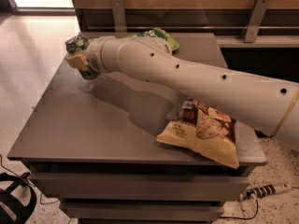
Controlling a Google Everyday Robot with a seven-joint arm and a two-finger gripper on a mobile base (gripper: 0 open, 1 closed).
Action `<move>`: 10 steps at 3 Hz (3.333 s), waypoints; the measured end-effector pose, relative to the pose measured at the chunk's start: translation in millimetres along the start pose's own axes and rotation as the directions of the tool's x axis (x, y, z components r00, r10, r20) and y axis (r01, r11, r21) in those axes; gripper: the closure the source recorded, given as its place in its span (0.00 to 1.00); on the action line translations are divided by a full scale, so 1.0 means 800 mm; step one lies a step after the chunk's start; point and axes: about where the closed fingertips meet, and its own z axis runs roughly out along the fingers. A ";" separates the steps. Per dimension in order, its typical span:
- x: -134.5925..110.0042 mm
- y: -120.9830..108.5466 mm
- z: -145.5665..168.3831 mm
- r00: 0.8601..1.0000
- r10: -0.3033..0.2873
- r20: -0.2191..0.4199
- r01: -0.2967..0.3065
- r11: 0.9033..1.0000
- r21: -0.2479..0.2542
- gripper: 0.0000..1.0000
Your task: Place green can upright
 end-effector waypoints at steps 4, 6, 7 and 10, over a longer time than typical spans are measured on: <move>-0.005 0.067 0.030 0.993 -0.033 0.116 0.048 0.991 -0.127 1.00; 0.021 0.064 0.044 0.994 0.043 0.104 -0.028 0.989 -0.143 1.00; 0.015 0.064 0.042 0.994 0.043 0.104 -0.028 0.989 -0.143 1.00; 0.012 0.063 0.042 0.994 0.043 0.104 -0.028 0.989 -0.144 0.35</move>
Offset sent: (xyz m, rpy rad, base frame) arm -0.0351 0.0494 0.0017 0.0748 -0.1029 0.1717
